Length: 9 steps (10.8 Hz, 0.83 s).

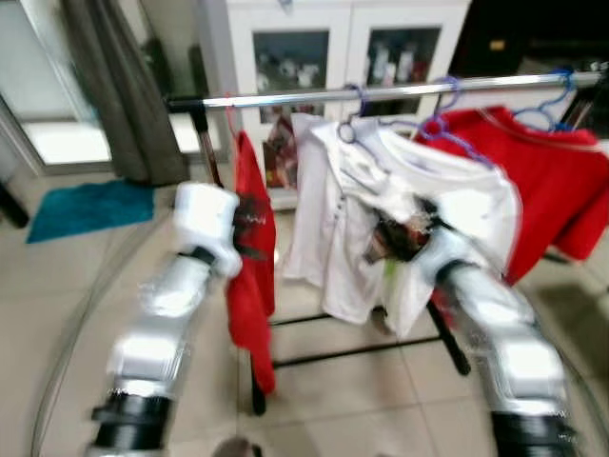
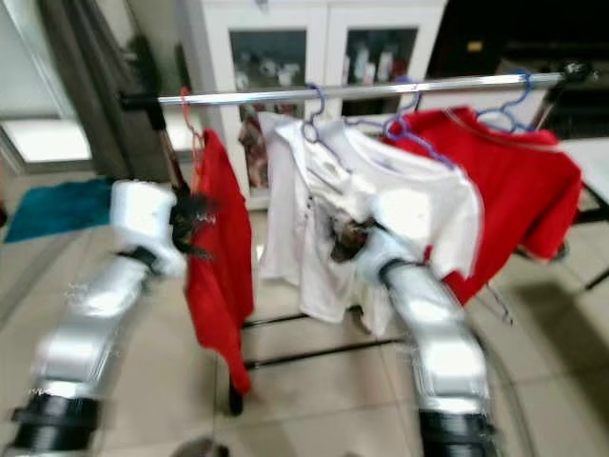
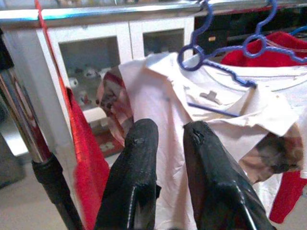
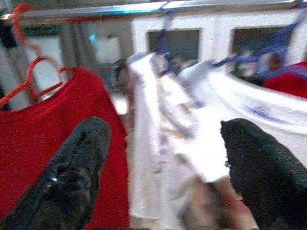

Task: Hang hanger

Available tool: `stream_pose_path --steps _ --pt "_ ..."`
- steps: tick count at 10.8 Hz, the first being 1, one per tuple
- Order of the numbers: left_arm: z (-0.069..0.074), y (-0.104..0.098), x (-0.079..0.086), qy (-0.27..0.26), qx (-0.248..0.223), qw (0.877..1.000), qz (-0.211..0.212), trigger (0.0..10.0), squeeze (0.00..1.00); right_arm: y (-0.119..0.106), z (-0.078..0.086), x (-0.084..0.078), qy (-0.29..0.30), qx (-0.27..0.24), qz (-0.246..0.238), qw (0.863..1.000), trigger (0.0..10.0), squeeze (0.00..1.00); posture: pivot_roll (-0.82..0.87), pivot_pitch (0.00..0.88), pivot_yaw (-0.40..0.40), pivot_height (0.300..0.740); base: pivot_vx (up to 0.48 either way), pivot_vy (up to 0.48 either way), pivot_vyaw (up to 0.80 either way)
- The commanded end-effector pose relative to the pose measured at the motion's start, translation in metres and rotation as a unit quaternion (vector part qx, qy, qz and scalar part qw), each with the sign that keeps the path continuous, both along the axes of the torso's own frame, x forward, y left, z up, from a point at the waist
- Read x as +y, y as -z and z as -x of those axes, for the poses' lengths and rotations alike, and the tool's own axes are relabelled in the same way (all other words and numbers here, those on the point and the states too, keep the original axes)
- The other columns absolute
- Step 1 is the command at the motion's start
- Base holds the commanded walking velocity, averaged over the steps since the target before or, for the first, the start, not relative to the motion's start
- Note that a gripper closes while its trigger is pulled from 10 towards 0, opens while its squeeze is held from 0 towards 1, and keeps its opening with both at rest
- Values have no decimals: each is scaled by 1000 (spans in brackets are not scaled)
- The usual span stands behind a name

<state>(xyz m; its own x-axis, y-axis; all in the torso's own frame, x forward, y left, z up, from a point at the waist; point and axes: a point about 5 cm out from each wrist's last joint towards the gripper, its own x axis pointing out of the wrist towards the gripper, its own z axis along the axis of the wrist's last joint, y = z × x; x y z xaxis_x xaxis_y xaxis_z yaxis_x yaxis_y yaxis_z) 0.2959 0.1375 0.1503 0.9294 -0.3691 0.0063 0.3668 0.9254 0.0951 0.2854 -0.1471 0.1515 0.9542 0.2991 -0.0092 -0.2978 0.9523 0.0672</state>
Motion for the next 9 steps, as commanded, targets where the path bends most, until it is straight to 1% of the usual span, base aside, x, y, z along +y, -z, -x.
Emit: stream_pose_path --steps 1,2,3,4,5,6,7,9 --pt "-1 -1 9 -14 -5 1000 -10 10000 0 -1 0 8 -8 -3 -2 1000 10000 1000 52 0 24 740 0 -334 800" --pt "0 -1 8 -9 -5 1000 2 10000 0 1 0 9 -2 8 -23 1000 10000 1000 53 0 24 740 0 0 800" --pt "0 -6 4 2 -22 999 23 10000 0 4 0 12 -2 21 -20 1000 10000 1000 55 0 22 740 0 0 800" --pt "-1 -8 1 10 -26 999 15 10000 0 6 0 15 -7 25 -20 999 10000 1000 58 0 20 740 0 0 800" --pt "-5 -3 1 3 -16 1000 4 10000 0 6 0 16 -3 17 -20 1000 10000 1000 56 0 20 740 0 0 0" --pt "-6 -3 1 -2 -14 1000 11 10000 0 5 -1 14 9 16 -16 1000 10000 1000 53 0 23 740 281 0 0" --pt "-8 -3 3 -7 -12 1000 9 10000 0 2 -3 8 36 0 -2 999 10000 1000 50 0 27 740 326 0 0" --pt "-10 -2 5 -11 -8 1000 6 10000 0 -2 -6 -4 73 -19 -4 997 10000 1000 47 0 30 740 377 0 0"
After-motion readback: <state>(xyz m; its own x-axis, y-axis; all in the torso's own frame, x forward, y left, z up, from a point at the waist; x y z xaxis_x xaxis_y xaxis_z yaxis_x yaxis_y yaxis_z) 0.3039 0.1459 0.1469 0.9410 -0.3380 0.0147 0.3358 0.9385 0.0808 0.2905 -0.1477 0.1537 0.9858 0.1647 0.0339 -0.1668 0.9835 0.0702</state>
